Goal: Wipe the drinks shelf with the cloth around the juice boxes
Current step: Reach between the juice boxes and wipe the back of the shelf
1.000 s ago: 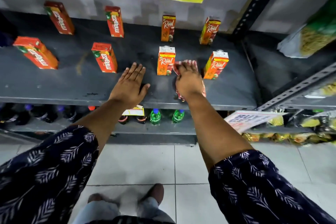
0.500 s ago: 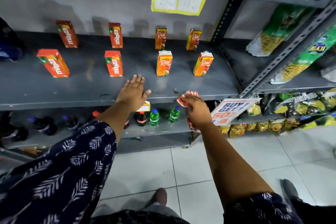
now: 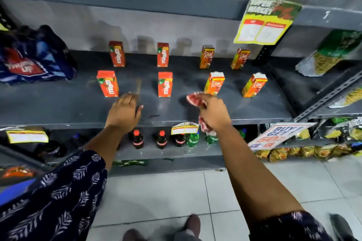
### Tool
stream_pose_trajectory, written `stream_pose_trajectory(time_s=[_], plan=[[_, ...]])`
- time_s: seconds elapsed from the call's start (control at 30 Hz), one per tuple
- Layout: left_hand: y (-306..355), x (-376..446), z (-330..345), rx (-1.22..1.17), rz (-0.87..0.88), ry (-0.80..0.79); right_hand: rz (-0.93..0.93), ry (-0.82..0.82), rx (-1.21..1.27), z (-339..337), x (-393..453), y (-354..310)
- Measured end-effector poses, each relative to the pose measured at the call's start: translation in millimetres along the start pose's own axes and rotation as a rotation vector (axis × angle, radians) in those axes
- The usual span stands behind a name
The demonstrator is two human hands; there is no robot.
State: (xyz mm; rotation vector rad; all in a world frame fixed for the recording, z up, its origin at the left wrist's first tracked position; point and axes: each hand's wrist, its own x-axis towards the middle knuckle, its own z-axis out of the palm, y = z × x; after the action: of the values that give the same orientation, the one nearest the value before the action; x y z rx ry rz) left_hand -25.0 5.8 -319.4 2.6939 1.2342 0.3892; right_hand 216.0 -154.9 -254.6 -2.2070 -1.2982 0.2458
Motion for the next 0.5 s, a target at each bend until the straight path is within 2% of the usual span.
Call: stream_pose_trajectory(time_s=[0.17,0.33,0.43,0.5], plan=[[-13.0,15.5,15.6,-0.027,0.118,-0.081,-0.050,0.046,-0.058,17.7,79.9,-27.9],[-16.8,14.8,28.9,-0.061,0.076,-0.004,-0.038,0.016,-0.192,40.6,172.9,-35.8],[-17.3,16.9,29.4,-0.053,0.095,0.001,-0.094,0.039,-0.126,58.3,226.8,-37.8],[-18.1,17.3,29.8,-0.049,0.096,0.002,-0.065,-0.006,-0.072,76.7,256.9,-30.4]])
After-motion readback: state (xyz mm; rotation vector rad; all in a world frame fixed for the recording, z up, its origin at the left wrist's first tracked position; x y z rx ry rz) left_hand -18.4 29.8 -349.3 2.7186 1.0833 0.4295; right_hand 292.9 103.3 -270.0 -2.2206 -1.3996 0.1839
